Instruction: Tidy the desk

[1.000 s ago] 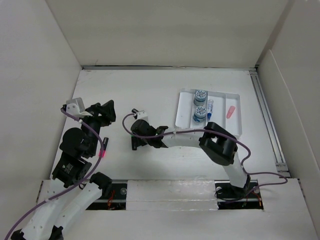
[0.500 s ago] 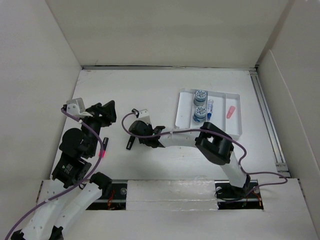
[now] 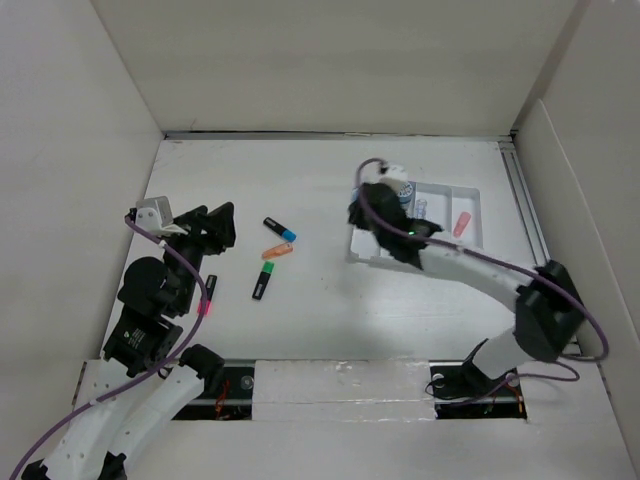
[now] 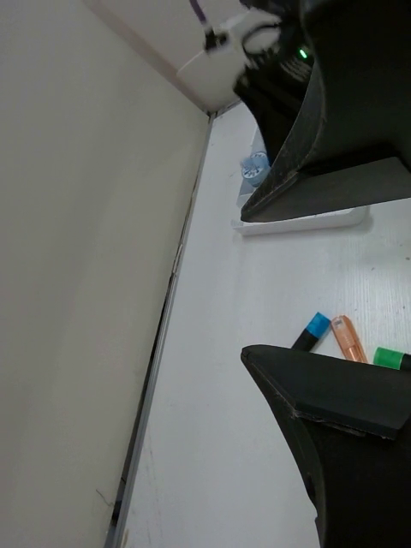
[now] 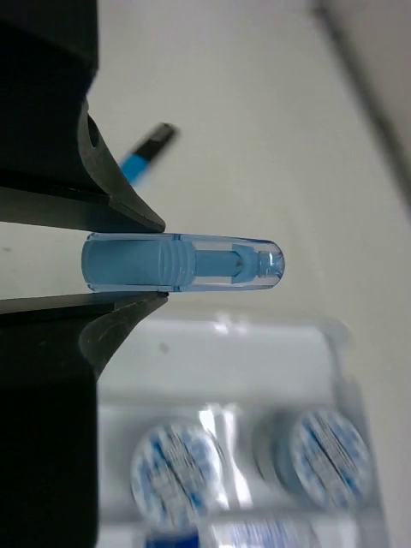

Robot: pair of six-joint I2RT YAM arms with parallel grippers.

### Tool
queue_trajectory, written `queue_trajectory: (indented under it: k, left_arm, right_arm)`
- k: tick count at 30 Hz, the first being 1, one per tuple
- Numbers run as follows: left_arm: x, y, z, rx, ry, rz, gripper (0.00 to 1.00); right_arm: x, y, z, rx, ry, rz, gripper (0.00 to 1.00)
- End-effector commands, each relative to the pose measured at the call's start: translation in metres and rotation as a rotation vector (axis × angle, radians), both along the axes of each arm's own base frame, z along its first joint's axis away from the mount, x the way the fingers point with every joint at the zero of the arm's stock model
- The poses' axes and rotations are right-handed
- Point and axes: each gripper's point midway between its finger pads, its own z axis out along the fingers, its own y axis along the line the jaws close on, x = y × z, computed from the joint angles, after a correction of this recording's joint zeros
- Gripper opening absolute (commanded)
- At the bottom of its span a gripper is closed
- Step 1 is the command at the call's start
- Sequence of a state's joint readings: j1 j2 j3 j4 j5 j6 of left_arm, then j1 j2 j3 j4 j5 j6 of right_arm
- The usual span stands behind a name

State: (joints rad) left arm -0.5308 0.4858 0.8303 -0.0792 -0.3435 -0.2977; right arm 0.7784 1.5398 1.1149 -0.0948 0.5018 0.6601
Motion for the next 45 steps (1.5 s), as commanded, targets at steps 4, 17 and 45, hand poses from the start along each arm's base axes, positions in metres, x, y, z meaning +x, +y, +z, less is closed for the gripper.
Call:
queue_trajectory:
  k: [4,17,45]
  left_arm:
    - [-0.005,-0.013,0.011,-0.014,-0.045,-0.079,0.55]
    - [-0.007,-0.014,0.013,-0.018,-0.055,-0.088,0.55]
    - [-0.003,-0.01,0.009,-0.007,-0.045,-0.058,0.55]
  right_arm:
    - [0.016,-0.176,-0.006,0.183,-0.03,-0.473,0.1]
    - [0.011,-0.298,-0.063,0.424,0.082,-0.647,0.12]
    - [-0.005,0.034,-0.048,0.1,0.113,0.161,0.2]
